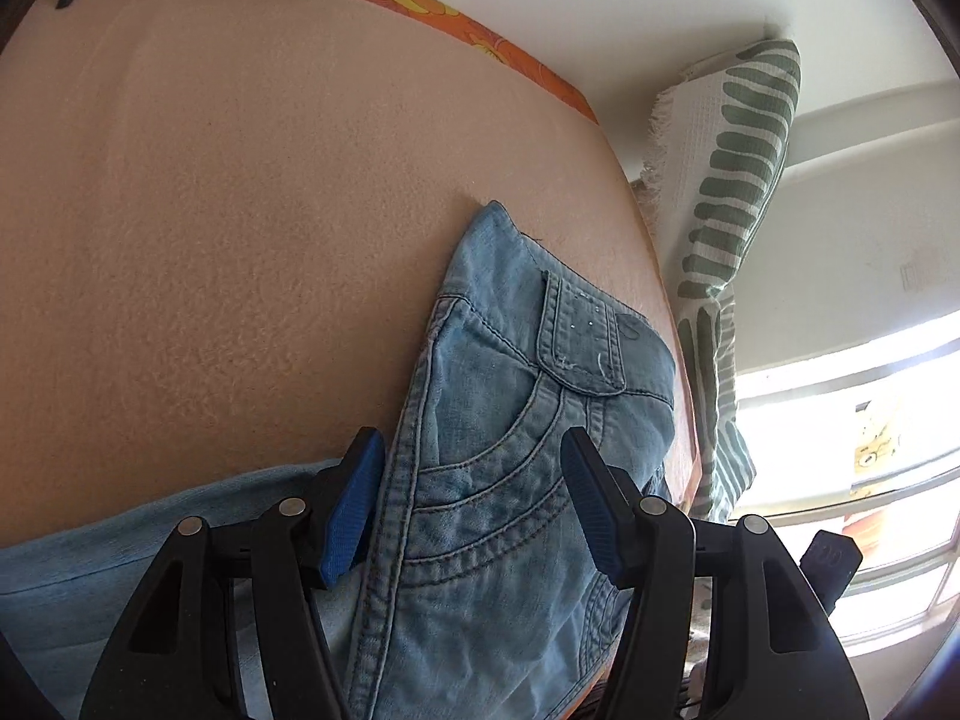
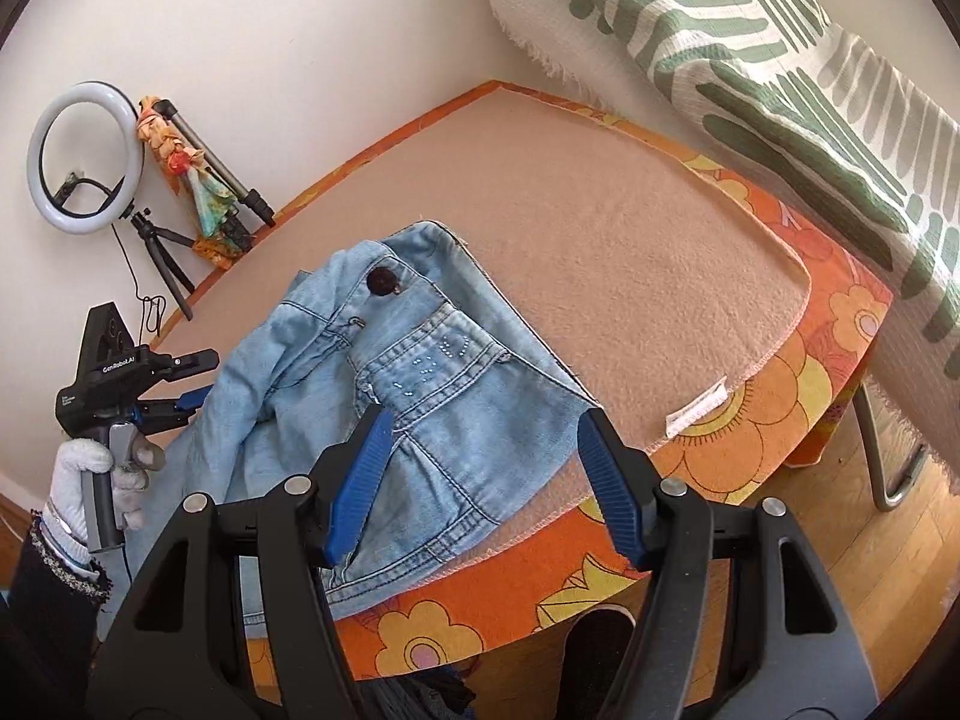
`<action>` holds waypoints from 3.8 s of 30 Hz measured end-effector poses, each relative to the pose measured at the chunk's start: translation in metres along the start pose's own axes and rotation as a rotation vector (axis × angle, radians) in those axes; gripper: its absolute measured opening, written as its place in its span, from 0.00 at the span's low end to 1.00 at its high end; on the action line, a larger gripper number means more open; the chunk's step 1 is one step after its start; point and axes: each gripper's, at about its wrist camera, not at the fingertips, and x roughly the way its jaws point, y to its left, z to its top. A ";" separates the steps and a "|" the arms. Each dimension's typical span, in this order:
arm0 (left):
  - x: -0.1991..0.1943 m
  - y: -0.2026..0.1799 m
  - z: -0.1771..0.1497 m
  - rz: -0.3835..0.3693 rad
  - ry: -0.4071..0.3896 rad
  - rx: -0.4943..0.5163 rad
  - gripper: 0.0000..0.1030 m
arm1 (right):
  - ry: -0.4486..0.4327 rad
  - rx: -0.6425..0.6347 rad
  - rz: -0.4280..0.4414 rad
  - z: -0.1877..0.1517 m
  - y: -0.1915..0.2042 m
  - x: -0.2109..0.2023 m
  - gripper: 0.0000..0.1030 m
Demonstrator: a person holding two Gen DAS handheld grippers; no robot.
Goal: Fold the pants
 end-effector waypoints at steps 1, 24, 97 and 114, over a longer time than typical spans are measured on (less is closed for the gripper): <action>0.002 0.002 0.000 -0.008 0.000 -0.007 0.58 | 0.004 0.018 0.006 0.000 -0.006 0.001 0.65; -0.015 -0.116 -0.047 -0.135 -0.066 0.392 0.06 | -0.056 0.084 0.070 0.015 -0.014 -0.006 0.65; -0.048 -0.016 -0.190 0.120 0.035 0.466 0.21 | -0.006 -0.383 -0.261 0.022 0.036 0.008 0.37; -0.104 0.009 -0.207 0.326 -0.105 0.482 0.21 | 0.300 -0.720 0.169 0.045 0.240 0.172 0.38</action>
